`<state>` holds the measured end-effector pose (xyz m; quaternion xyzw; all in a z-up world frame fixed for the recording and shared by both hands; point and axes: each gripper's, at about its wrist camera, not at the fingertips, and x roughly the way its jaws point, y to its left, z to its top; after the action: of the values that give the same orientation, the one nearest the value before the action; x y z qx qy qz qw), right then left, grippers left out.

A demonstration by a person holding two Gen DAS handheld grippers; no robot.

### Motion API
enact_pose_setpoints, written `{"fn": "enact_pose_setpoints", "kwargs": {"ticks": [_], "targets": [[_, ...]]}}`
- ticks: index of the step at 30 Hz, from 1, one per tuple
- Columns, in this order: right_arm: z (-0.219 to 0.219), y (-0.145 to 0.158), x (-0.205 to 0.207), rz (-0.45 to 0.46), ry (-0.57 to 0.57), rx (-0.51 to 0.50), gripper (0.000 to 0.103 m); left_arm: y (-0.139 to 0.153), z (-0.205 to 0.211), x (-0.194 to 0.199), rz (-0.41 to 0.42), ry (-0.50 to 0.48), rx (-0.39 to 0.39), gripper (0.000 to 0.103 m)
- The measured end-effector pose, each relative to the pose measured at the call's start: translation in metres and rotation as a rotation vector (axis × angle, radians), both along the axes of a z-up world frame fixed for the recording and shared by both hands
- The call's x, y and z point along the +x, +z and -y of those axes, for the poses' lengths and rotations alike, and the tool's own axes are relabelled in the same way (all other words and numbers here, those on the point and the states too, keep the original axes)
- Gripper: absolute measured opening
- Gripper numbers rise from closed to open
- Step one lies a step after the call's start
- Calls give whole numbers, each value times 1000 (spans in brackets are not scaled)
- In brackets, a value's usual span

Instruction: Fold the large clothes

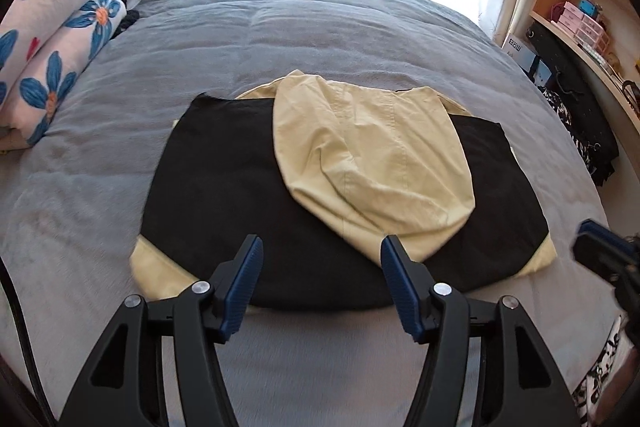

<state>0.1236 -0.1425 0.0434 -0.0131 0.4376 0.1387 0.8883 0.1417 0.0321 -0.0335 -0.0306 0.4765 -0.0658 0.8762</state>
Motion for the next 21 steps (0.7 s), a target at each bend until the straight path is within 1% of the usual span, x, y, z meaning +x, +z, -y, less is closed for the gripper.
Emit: {"fn": "enact_pose_setpoints", "kwargs": {"ticks": [2,6,8,11,13,16,19,21], "targets": [[0,10,-12,0,13,-9,17,2,-4,-11,-4,1,-2,61],[-4,11,-18,-32,39,-17,17,-6,-16,-29,-46,4,-17,64],[-9,2,-16,-40,44,-34,17,-15,-24,-35,-75,15,-37,65],[-16,-25,-3,-79,36,-28,17,-38,-41,-40,-124,53,-78,65],[-21,-45,7,-78,9,-44,17,-56,-53,-39,-163,82,-120,65],[-27,-74,23,-52,-30,-38,17,-84,-73,-37,-189,122,-233,65],[-29,-100,41,-25,-91,-10,17,-107,-90,-29,-176,171,-342,65],[-32,-109,52,-8,-118,-14,17,-124,-100,-20,-155,219,-395,65]]}}
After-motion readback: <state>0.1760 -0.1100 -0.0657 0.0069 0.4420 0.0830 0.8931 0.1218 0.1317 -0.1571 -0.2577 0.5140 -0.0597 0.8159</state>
